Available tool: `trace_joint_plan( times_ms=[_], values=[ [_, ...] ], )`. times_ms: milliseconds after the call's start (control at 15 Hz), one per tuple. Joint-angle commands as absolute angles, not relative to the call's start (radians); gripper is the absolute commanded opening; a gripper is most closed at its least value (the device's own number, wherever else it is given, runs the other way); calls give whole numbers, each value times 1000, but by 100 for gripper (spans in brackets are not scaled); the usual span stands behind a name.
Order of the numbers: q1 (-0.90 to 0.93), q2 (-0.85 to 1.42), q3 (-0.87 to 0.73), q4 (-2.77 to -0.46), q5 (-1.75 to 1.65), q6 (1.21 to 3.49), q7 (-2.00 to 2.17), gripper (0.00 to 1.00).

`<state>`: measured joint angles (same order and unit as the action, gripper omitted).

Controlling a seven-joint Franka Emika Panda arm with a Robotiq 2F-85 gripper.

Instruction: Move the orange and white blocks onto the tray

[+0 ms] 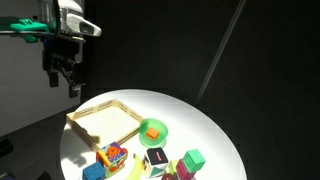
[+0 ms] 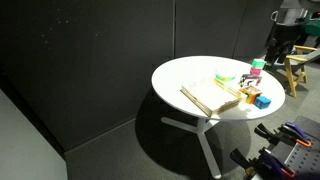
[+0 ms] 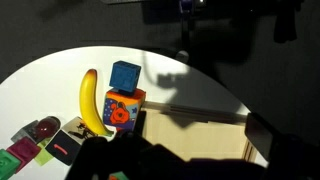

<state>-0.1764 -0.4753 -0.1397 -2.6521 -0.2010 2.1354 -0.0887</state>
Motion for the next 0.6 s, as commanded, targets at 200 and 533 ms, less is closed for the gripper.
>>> trace_joint_plan(
  times_ms=[200, 533],
  values=[
    [-175, -476, -140, -2651, -201, 2134, -88, 100],
    [-196, -454, -146, -2629, -204, 2142, -49, 100]
  ],
)
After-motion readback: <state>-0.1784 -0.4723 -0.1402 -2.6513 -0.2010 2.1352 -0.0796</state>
